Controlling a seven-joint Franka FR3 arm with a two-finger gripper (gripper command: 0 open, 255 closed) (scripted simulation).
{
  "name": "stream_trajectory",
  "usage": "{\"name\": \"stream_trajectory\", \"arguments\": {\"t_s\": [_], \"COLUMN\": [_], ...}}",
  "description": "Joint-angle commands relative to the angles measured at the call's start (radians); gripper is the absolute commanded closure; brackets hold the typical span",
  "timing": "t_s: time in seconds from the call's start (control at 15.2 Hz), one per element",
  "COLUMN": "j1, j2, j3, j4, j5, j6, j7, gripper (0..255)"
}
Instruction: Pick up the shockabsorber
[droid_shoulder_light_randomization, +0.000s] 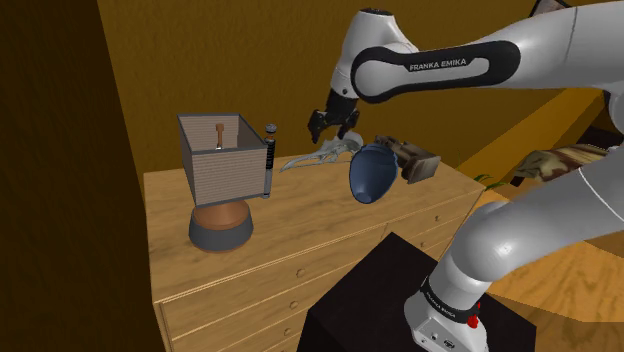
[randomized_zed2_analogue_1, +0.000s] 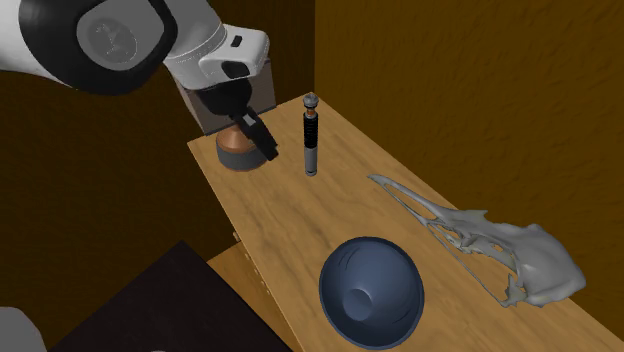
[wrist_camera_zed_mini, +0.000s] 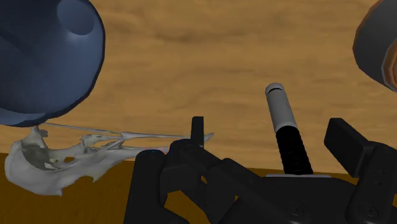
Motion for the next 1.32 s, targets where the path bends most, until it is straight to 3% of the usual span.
{"name": "stream_trajectory", "arguments": {"t_s": [0.0, 0.4, 0.66, 0.92, 1.25], "j1": [-0.012, -0.067, -0.091, -0.083, -0.074], "j2": [0.062, 0.272, 0.425, 0.582, 0.621], "j3": [0.035, 0.125, 0.167, 0.177, 0.166], "j4": [0.016, 0.124, 0.233, 0.373, 0.366], "j5": [-0.024, -0.162, -0.306, -0.465, -0.517], "j6": [0.070, 0.223, 0.278, 0.293, 0.331], "j7": [0.066, 0.275, 0.439, 0.600, 0.653], "gripper": [0, 0, 0, 0, 0]}}
